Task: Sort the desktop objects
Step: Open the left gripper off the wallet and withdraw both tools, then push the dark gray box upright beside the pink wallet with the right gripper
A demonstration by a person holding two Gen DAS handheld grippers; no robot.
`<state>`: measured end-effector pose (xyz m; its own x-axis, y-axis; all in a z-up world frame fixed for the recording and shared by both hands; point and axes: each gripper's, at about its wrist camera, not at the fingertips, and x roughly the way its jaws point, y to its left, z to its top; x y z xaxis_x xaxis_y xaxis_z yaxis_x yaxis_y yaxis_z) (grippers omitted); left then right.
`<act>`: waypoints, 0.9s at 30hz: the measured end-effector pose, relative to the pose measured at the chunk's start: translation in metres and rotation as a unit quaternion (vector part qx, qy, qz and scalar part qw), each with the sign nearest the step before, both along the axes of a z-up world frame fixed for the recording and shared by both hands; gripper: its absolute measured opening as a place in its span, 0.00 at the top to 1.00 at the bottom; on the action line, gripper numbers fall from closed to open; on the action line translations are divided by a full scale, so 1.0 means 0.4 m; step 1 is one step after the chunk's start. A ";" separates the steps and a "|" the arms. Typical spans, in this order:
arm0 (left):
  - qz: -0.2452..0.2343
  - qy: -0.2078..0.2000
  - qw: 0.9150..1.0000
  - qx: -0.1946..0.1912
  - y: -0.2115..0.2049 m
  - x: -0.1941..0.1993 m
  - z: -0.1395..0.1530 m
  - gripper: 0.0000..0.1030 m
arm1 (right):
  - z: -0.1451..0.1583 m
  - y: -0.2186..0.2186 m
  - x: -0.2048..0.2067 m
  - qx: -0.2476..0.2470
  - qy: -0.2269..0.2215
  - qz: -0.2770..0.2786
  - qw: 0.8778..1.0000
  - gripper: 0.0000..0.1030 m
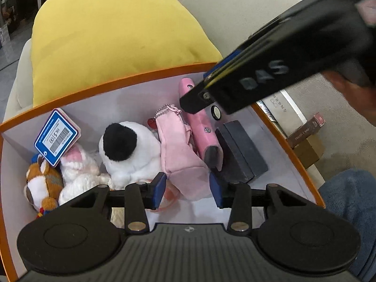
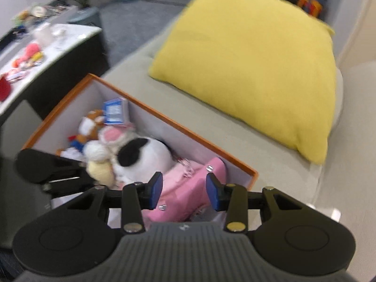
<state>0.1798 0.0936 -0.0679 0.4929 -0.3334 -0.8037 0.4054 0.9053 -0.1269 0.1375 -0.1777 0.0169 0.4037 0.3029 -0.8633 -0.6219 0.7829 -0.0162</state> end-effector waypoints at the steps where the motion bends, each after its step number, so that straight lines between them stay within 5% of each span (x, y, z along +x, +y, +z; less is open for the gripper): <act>1: -0.002 -0.001 1.000 0.001 0.002 -0.002 0.001 0.60 | -0.010 0.002 0.009 -0.002 0.013 -0.007 1.000 0.58; 8: -0.025 -0.008 1.000 -0.017 0.006 -0.019 0.014 0.71 | -0.066 0.010 0.057 -0.026 0.082 -0.058 0.995 0.60; 11: -0.023 -0.010 1.000 -0.017 0.007 -0.022 0.014 0.73 | -0.070 0.002 0.072 -0.016 0.098 -0.076 0.992 0.70; 17: -0.020 -0.021 0.999 -0.018 0.017 -0.044 0.039 0.77 | -0.080 -0.062 0.094 0.066 0.160 -0.086 0.981 0.75; 27: -0.001 -0.037 0.999 0.033 -0.009 -0.031 0.011 0.76 | -0.072 -0.032 0.104 0.027 0.168 -0.108 0.979 0.77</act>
<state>0.1673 0.0901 -0.0634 0.5516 -0.2815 -0.7852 0.4137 0.9097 -0.0356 0.1793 -0.1904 -0.0120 0.1587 0.2916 -0.9433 -0.4053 0.8904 0.2070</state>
